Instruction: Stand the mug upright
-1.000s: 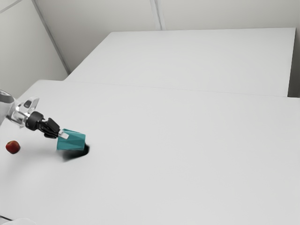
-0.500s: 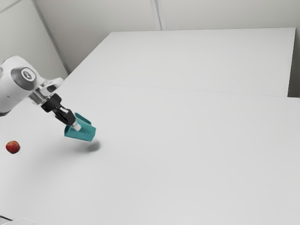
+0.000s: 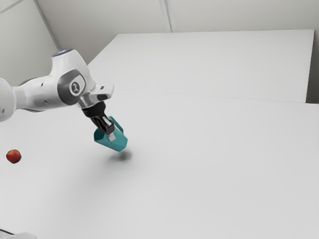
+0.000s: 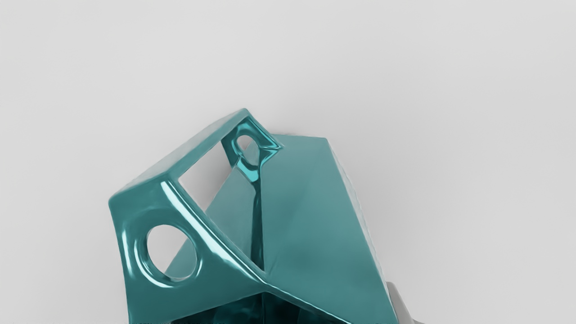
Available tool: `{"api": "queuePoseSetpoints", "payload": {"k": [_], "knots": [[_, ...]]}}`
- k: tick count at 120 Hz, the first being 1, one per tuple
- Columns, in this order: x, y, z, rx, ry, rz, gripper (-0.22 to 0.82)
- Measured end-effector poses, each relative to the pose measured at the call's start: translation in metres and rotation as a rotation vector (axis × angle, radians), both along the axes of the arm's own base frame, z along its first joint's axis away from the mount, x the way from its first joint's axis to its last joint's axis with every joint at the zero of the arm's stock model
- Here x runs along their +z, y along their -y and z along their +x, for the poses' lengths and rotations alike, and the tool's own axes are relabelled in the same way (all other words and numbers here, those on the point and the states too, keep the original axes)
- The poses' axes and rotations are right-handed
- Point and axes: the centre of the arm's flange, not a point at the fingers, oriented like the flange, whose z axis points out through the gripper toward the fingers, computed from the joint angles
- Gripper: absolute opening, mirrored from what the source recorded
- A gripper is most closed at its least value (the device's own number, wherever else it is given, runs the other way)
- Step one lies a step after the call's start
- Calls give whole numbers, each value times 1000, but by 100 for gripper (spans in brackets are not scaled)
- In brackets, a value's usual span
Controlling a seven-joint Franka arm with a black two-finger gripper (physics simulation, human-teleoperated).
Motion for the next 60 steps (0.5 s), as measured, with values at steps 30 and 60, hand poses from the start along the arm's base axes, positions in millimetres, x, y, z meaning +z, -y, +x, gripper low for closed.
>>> {"api": "queuePoseSetpoints", "payload": {"k": [30, 60], "knots": [[-12, 30, -10, 52, -44, 64, -18], [-12, 52, -14, 79, -123, 123, -18]]}}
